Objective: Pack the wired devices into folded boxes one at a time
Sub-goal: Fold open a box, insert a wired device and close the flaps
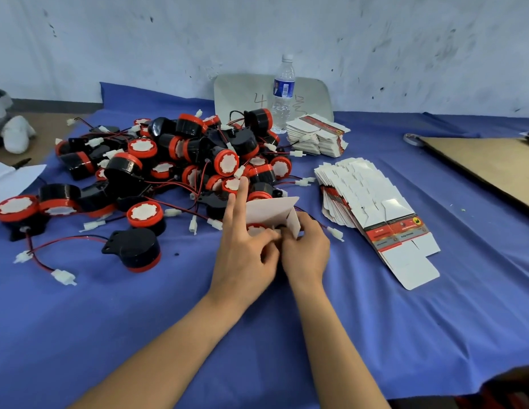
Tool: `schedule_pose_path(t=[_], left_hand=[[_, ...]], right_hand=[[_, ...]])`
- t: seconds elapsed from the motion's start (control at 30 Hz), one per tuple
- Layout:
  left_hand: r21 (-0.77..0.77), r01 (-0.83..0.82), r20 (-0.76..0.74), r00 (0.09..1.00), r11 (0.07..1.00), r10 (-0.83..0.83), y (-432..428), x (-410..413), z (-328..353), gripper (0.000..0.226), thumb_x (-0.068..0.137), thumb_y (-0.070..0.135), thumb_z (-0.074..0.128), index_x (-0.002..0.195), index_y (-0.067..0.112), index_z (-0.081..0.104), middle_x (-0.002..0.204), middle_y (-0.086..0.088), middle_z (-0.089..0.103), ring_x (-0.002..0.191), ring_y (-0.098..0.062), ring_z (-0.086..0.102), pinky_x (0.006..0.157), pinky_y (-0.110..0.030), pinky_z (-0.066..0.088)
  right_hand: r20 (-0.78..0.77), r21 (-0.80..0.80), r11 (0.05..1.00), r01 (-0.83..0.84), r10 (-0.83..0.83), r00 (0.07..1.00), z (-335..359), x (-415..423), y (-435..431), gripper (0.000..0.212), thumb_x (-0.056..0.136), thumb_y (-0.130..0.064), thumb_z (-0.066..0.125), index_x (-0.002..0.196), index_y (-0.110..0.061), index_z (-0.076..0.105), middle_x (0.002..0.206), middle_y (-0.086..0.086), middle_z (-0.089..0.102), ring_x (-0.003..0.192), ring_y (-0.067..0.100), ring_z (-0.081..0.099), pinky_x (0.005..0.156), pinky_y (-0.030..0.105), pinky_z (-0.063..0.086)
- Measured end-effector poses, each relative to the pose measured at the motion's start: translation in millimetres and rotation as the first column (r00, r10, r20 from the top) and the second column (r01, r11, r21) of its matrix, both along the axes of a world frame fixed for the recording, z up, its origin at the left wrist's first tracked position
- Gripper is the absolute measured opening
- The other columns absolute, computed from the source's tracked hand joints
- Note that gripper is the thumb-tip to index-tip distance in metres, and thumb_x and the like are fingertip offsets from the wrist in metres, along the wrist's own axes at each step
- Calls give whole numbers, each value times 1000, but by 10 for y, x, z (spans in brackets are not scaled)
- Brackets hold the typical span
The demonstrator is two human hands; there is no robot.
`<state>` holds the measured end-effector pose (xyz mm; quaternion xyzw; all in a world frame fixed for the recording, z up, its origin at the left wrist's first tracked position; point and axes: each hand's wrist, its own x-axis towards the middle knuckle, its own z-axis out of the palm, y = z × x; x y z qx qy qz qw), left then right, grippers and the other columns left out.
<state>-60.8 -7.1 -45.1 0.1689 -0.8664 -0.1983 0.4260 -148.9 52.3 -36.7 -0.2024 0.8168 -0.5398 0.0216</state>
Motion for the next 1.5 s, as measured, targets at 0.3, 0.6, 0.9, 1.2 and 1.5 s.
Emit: schedule_pose_path(t=[0.3,0.6,0.9,1.2,1.5], left_hand=[[128,-29,114,993,991,14,94,5,-2,16,87,19,68,103,22,72,158,13,-19,148,-29,15,105,-36,40],[149,3,141,990,989,-24,66,-2,6,17,84,24,69,101,28,69,159,13,-23,123,-14,52,85,-17,41],[7,-91,138,986,996,89,80,-21,-31,43,80,12,76,121,20,68,149,-27,36,134,-38,33,113,-53,21],[-19,81,82,993,996,-80,138,19,83,14,79,0,75,91,3,69,93,-9,70,94,-29,66,89,-42,53],[95,161,162,971,982,-175,13,31,73,31,82,18,75,112,11,68,128,-5,55,119,-23,54,96,-36,48]], right_hand=[[263,-497,864,-86,244,934,80,48,30,26,93,-15,52,114,-16,67,112,5,69,96,14,66,80,28,53],[403,-657,747,-101,461,790,54,-65,100,30,96,-13,56,125,-16,62,114,9,69,97,20,66,78,31,55],[261,-571,775,-270,483,836,17,-54,75,29,89,2,60,111,-16,63,97,-2,73,89,12,68,76,25,55],[212,-522,810,-266,426,880,-27,-70,58,31,89,9,53,108,-14,62,98,1,70,89,8,64,76,21,52],[150,-567,796,-213,353,923,121,18,148,20,81,-14,48,81,-7,67,76,-2,68,72,8,61,62,16,47]])
